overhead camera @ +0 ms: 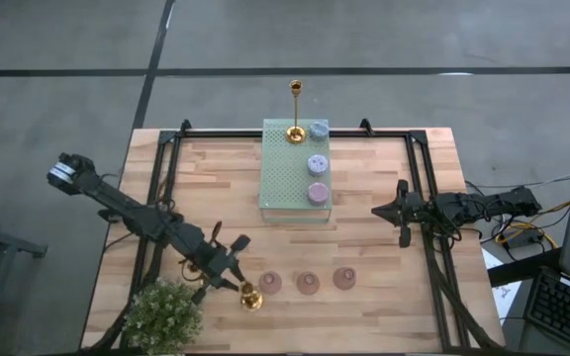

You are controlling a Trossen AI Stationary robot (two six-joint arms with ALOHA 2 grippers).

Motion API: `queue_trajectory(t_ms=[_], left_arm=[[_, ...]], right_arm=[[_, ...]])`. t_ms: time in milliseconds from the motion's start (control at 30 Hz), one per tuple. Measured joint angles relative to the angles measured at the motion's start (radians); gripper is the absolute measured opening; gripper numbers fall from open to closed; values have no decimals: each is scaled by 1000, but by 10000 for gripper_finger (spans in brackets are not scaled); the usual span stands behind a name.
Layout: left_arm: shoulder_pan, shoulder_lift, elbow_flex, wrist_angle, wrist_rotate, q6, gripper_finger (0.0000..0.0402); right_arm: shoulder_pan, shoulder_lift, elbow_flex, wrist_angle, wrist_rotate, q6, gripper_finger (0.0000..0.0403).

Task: Pick & Place candle stick holders
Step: Put the bottom gold candle holder on the shelf aligned with the other gold candle holder

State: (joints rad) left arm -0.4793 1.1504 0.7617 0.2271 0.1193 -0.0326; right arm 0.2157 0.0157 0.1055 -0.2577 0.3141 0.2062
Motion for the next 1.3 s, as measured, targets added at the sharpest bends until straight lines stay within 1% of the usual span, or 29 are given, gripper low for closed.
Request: queue_trajectory(t_ms=[100,267,467,667,700,833,933,1033,1133,1300], left_arm=[[7,-21,31,-28,-86,36,47],[46,-43,68,-38,-193,92,47],[111,-72,86,-90,-199,65,47],[172,-98,121,-88,-205,73,48],[182,-99,130,-88,-215,84,48],[243,-100,171,-88,-319,128,48],[311,-99,210,-87,-323,174,48],[392,-97,249,-83,-305,177,48],[489,-94,277,-83,-258,181,48],[657,-50,322,-82,-161,102,48]], right_arm=[[0,0,0,0,0,0,13],[0,0,0,0,0,0,13],[0,0,0,0,0,0,13],[0,0,0,0,0,0,13],[0,0,0,0,0,0,13],[0,0,0,0,0,0,13],[0,0,0,0,0,0,13],[0,0,0,0,0,0,13],[0,0,0,0,0,0,13],[0,0,0,0,0,0,13]])
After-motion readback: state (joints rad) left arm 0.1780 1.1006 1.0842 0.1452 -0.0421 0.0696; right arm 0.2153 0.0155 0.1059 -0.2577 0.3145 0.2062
